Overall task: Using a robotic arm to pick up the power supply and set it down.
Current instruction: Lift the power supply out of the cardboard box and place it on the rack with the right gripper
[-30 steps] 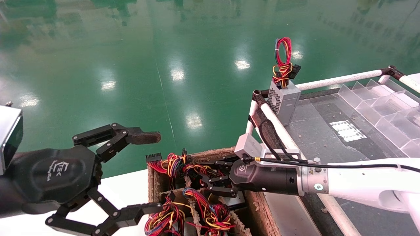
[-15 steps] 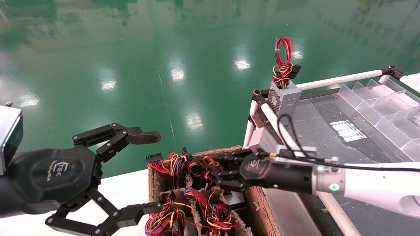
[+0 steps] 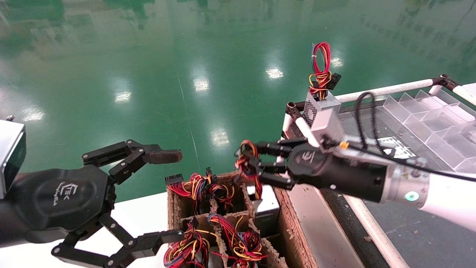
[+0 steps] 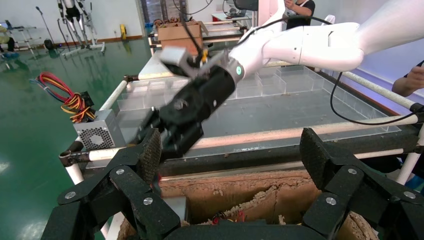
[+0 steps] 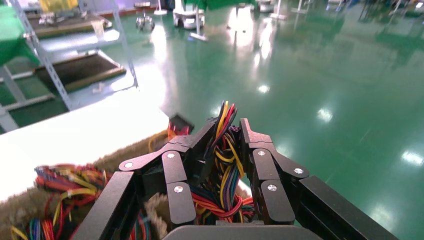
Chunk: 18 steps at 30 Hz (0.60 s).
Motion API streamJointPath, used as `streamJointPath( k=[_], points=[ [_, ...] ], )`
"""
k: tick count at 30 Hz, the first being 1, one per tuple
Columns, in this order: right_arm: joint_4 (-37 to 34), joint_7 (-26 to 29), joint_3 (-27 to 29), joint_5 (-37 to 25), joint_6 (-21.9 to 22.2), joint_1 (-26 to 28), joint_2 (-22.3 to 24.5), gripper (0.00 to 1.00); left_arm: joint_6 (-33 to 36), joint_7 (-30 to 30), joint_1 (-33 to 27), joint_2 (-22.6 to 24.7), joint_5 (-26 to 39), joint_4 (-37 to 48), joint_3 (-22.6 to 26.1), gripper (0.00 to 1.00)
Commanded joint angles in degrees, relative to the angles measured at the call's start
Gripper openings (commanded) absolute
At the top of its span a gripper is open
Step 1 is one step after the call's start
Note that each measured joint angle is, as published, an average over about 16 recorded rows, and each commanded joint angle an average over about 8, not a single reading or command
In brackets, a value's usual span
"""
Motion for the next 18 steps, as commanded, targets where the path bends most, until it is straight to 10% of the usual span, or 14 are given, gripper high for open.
streamJointPath(
  k=[1, 18],
  points=[
    [1.4, 0.8, 0.8, 1.1, 0.2, -0.1, 0.7, 0.00, 0.0, 0.0, 0.0, 0.0, 0.0, 0.0, 0.0, 1.00],
    [-0.4, -0.4, 5.0, 2.1, 5.9, 14.1, -1.0, 0.00, 0.0, 0.0, 0.0, 0.0, 0.0, 0.0, 0.0, 1.00]
  ],
)
